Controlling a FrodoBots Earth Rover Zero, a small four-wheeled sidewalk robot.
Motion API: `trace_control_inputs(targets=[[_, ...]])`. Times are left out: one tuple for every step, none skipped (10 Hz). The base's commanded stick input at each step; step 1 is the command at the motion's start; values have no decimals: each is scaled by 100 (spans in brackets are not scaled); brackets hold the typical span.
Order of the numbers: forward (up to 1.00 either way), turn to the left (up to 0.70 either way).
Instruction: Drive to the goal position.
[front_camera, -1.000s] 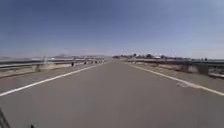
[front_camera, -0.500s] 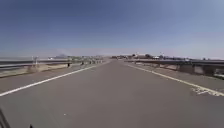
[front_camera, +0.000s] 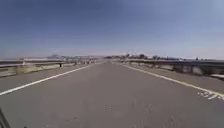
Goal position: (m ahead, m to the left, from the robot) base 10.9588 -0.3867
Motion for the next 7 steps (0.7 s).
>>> trace_control_inputs(targets=[[100,0],[100,0],[100,0],[100,0],[100,0],[100,0],[100,0]])
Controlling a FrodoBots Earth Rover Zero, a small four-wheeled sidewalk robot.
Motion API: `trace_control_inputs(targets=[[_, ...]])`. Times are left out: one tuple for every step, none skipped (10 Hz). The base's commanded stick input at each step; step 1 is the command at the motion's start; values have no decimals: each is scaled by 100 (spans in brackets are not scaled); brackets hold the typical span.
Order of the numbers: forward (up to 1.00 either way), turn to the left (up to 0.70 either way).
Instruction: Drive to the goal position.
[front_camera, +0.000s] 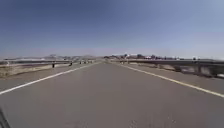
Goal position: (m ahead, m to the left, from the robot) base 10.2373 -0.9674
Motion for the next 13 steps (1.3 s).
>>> trace_control_inputs(targets=[[100,10],[100,21],[100,22],[100,12],[100,1],[100,0],[100,0],[100,0],[100,0],[100,3],[100,14],[100,26],[100,27]])
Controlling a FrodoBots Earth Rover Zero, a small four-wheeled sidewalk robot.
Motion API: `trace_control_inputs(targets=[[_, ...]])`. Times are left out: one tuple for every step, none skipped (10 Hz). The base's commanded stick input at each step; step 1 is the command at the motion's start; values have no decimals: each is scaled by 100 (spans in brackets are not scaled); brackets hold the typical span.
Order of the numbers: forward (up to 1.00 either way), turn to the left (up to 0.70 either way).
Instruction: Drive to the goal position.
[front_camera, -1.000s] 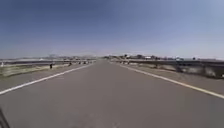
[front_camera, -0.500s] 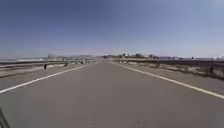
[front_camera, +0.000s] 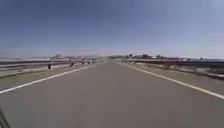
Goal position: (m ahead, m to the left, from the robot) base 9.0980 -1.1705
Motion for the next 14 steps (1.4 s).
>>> trace_control_inputs(targets=[[100,27],[100,0],[100,0],[100,0],[100,0],[100,0],[100,0],[100,0],[100,0],[100,0],[100,0],[100,0],[100,0],[100,0]])
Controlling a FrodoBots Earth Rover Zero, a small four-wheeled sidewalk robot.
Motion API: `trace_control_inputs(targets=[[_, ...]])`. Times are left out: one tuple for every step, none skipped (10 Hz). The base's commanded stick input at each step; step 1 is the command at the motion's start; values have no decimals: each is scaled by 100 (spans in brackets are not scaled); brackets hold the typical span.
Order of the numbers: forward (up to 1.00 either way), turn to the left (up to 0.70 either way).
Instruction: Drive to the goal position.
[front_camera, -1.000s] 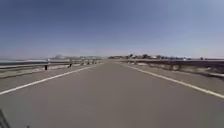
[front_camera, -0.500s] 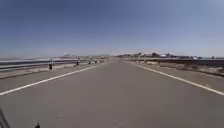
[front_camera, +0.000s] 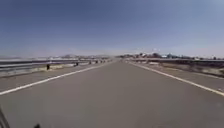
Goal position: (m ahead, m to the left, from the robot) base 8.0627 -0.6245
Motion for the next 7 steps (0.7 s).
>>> trace_control_inputs(targets=[[100,0],[100,0],[100,0],[100,0],[100,0],[100,0],[100,0]])
